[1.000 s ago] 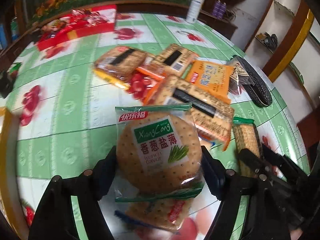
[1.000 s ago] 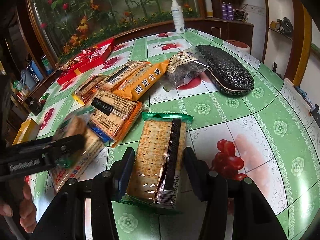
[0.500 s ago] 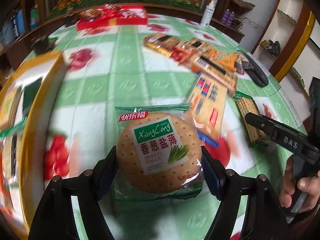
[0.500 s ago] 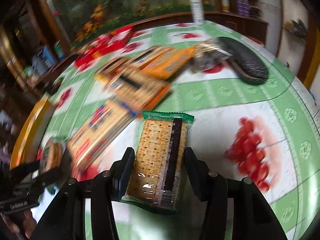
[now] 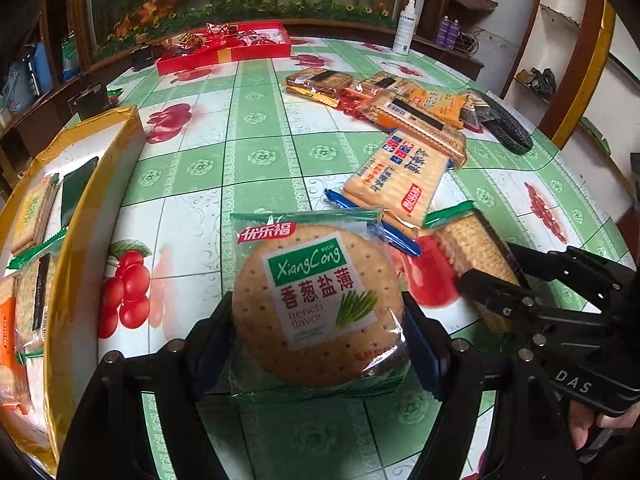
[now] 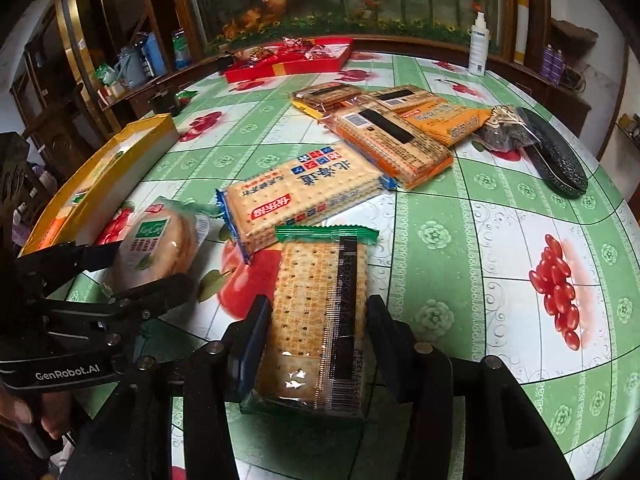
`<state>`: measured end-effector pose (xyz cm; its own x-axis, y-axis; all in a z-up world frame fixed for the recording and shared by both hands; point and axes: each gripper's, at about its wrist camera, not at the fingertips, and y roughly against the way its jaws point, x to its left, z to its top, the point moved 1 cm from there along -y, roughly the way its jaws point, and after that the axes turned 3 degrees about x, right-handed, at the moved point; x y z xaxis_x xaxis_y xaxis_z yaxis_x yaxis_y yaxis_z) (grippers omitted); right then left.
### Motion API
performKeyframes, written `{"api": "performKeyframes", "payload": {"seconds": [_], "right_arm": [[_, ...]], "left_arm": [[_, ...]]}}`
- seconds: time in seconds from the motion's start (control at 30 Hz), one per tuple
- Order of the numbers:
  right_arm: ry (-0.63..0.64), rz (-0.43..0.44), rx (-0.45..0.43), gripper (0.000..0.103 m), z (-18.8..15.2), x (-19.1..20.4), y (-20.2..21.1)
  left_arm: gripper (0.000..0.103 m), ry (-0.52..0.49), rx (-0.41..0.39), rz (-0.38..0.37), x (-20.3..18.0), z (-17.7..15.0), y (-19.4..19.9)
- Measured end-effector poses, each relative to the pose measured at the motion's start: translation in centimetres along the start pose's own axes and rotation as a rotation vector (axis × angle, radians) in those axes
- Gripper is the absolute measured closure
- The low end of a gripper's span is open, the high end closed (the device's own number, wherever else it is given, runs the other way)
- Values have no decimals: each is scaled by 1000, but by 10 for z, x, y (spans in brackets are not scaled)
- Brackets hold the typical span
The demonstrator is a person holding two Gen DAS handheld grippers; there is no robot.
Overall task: Organize snacks
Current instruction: 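Carry the XiangCong bag with the left tool toward the tray while the right carries the long pack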
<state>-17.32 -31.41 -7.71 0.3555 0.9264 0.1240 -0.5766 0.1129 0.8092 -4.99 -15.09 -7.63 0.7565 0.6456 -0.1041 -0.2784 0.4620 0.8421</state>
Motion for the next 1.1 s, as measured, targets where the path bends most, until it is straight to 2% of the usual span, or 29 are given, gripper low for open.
{"api": "performKeyframes", "payload": {"seconds": [0.7,0.8,1.1], "right_arm": [[-16,18,-60,51,-1,3,11],[-23,52,-46,51,-2,7,13],[11,91,-83,51,15,31,37]], "left_arm": [[27,-23,-77,0,-4,-3,14],[27,-24,-106,-2,-3,-4,20],[27,26,-162,-10,21,-1,54]]}}
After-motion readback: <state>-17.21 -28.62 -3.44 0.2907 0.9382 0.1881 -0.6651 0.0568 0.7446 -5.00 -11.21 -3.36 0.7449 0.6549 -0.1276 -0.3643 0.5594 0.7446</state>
